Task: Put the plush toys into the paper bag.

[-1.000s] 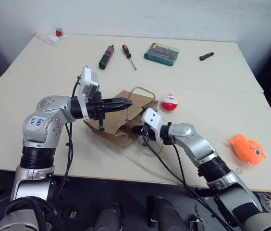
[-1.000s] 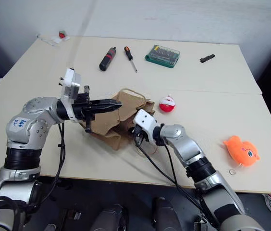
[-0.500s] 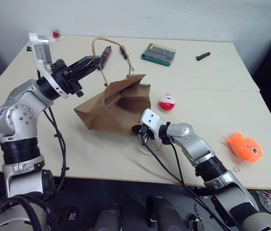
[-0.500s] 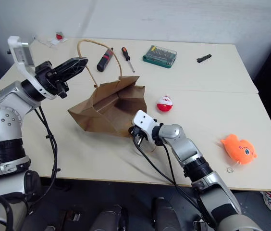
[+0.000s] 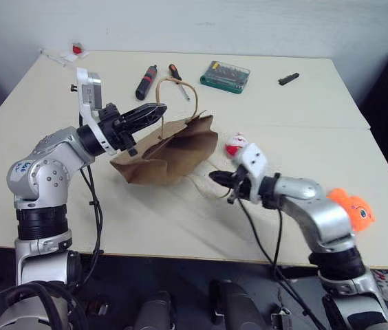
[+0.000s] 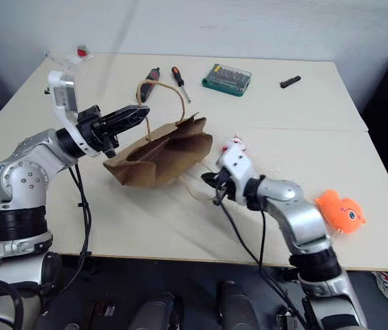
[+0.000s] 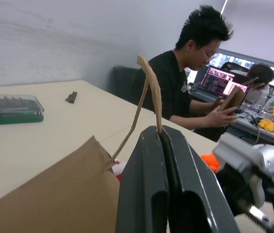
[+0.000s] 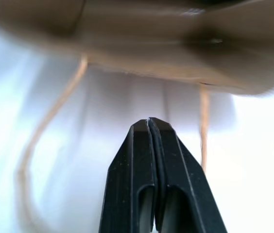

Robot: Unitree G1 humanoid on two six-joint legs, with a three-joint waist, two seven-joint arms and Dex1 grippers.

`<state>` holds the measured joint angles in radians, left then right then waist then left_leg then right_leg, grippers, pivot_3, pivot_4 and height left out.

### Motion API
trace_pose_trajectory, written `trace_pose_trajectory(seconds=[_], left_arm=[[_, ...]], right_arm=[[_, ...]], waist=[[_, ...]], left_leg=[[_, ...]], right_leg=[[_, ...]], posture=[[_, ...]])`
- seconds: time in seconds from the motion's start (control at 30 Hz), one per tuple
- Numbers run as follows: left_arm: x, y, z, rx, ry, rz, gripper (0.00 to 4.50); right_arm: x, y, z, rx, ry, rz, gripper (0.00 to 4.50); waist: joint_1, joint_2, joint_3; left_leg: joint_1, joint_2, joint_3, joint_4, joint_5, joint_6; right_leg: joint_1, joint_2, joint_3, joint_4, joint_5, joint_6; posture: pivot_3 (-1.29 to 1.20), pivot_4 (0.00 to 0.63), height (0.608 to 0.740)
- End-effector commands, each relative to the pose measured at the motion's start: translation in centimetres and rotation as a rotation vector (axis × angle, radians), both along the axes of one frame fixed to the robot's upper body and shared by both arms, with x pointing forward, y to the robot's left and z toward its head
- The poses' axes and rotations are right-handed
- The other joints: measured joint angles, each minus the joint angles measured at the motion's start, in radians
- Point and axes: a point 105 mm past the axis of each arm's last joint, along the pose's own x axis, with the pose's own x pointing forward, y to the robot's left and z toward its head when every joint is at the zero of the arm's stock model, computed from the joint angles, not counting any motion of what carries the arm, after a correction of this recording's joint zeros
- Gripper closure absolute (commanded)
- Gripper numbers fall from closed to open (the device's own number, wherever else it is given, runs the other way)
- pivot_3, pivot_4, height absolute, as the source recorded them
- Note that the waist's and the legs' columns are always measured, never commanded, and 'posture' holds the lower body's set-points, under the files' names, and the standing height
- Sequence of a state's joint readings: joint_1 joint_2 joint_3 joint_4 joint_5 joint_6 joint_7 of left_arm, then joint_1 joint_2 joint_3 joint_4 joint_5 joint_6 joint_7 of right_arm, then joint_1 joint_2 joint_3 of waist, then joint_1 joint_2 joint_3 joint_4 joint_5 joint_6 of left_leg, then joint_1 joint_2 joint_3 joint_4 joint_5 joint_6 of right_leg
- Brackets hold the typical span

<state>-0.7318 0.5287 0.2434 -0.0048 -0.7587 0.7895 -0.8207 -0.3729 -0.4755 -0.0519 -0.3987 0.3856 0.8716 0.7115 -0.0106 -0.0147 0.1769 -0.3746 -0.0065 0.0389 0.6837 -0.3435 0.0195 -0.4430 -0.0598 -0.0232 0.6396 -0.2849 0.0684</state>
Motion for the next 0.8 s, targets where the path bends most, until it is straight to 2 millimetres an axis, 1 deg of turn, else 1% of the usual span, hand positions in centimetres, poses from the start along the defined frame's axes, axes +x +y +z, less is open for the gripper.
trace_pose_trajectory(seconds=[0.03,0.1,0.17,0.23,0.27,0.33,0.37,0.4,0.47,0.53,0.6,0.7,0.8], left_arm=[[-1.0,-0.1,1.1,0.007,-0.051,-0.038,4.50],[-1.1,-0.2,1.0,0.013,-0.048,-0.049,4.50],[-1.0,-0.4,0.8,0.017,-0.044,-0.058,4.50],[-1.0,-0.5,0.5,0.020,-0.041,-0.063,4.50],[-1.0,-0.6,0.3,0.020,-0.040,-0.065,4.50],[-1.0,-0.7,0.2,0.018,-0.040,-0.068,4.50],[-1.0,-0.8,0.2,0.016,-0.040,-0.069,4.50],[-1.0,-0.9,0.2,0.015,-0.041,-0.070,4.50],[-0.9,-1.0,0.2,0.011,-0.040,-0.075,4.50],[-0.9,-1.1,0.2,0.010,-0.039,-0.079,4.50],[-0.9,-1.2,0.3,0.013,-0.040,-0.083,4.50],[-0.9,-1.3,0.6,0.018,-0.044,-0.088,4.50],[-1.0,-1.4,0.9,0.024,-0.054,-0.088,4.50]], right_arm=[[-3.5,-6.5,1.8,-0.045,0.015,-0.151,3.27],[-5.5,-10.0,2.6,-0.100,0.034,-0.256,2.57],[-7.0,-13.5,3.1,-0.167,0.048,-0.388,1.90],[-8.0,-15.9,3.3,-0.195,0.073,-0.486,1.23],[-8.4,-17.0,3.3,-0.187,0.093,-0.532,0.90],[-8.8,-18.2,2.9,-0.168,0.122,-0.579,0.22],[-8.9,-18.4,2.6,-0.162,0.132,-0.585,0.05],[-9.0,-18.7,2.2,-0.158,0.145,-0.595,0.05],[-8.7,-21.1,0.1,-0.171,0.193,-0.700,0.05],[-8.1,-23.1,-1.8,-0.184,0.217,-0.793,0.05],[-7.4,-24.1,-3.1,-0.219,0.217,-0.830,0.05],[-6.9,-24.6,-4.3,-0.253,0.195,-0.823,0.05],[-6.9,-24.7,-4.7,-0.198,0.221,-0.823,0.58]], waist=[[0.020,0.000,0.000],[0.029,0.000,0.000],[0.032,0.001,0.000],[0.030,0.000,0.000],[0.027,0.000,0.000],[0.022,0.000,0.000],[0.019,0.000,0.000],[0.016,0.000,0.000],[0.013,0.000,0.000],[0.012,0.000,0.000],[0.011,0.000,0.000],[0.010,0.001,0.000],[0.011,0.001,0.000]], left_leg=[[-0.001,0.000,0.000,0.000,-0.001,0.001],[-0.002,-0.001,0.000,0.000,-0.001,0.002],[-0.002,-0.001,0.000,0.000,-0.002,0.003],[0.000,-0.001,0.001,0.000,-0.002,0.003],[0.002,-0.001,0.001,-0.001,-0.001,0.002],[0.006,0.000,0.001,-0.001,-0.001,0.002],[0.007,0.000,0.001,-0.001,-0.001,0.002],[0.008,0.000,0.001,-0.001,-0.001,0.002],[0.010,0.000,0.001,-0.001,-0.001,0.002],[0.011,0.000,0.001,-0.001,-0.001,0.002],[0.011,-0.001,0.001,-0.001,-0.001,0.002],[0.011,-0.001,0.001,-0.001,-0.001,0.002],[0.012,-0.001,0.001,-0.001,-0.001,0.001]], right_leg=[[0.000,0.000,0.000,-0.002,0.000,0.000],[0.000,0.000,0.000,-0.004,0.000,0.000],[0.000,0.000,0.001,-0.004,0.000,0.000],[0.002,0.000,0.001,-0.004,0.000,0.000],[0.003,0.001,0.002,-0.004,0.000,0.000],[0.007,0.001,0.002,-0.007,0.000,0.000],[0.008,0.001,0.002,-0.007,0.000,0.000],[0.009,0.001,0.002,-0.007,0.000,0.000],[0.011,0.001,0.002,-0.007,0.000,0.000],[0.013,0.001,0.002,-0.007,0.000,0.000],[0.013,0.001,0.002,-0.008,0.000,0.000],[0.012,0.001,0.002,-0.007,0.000,0.000],[0.014,0.001,0.003,-0.008,0.000,0.001]], posture=[[0.00,0.150,0.740],[0.00,0.150,0.740],[0.00,0.150,0.740],[0.00,0.150,0.740],[0.00,0.150,0.740],[0.00,0.150,0.740],[0.00,0.150,0.740],[0.00,0.150,0.740],[0.00,0.150,0.740],[0.00,0.150,0.740],[0.00,0.150,0.740],[0.00,0.150,0.740],[0.00,0.150,0.740]])
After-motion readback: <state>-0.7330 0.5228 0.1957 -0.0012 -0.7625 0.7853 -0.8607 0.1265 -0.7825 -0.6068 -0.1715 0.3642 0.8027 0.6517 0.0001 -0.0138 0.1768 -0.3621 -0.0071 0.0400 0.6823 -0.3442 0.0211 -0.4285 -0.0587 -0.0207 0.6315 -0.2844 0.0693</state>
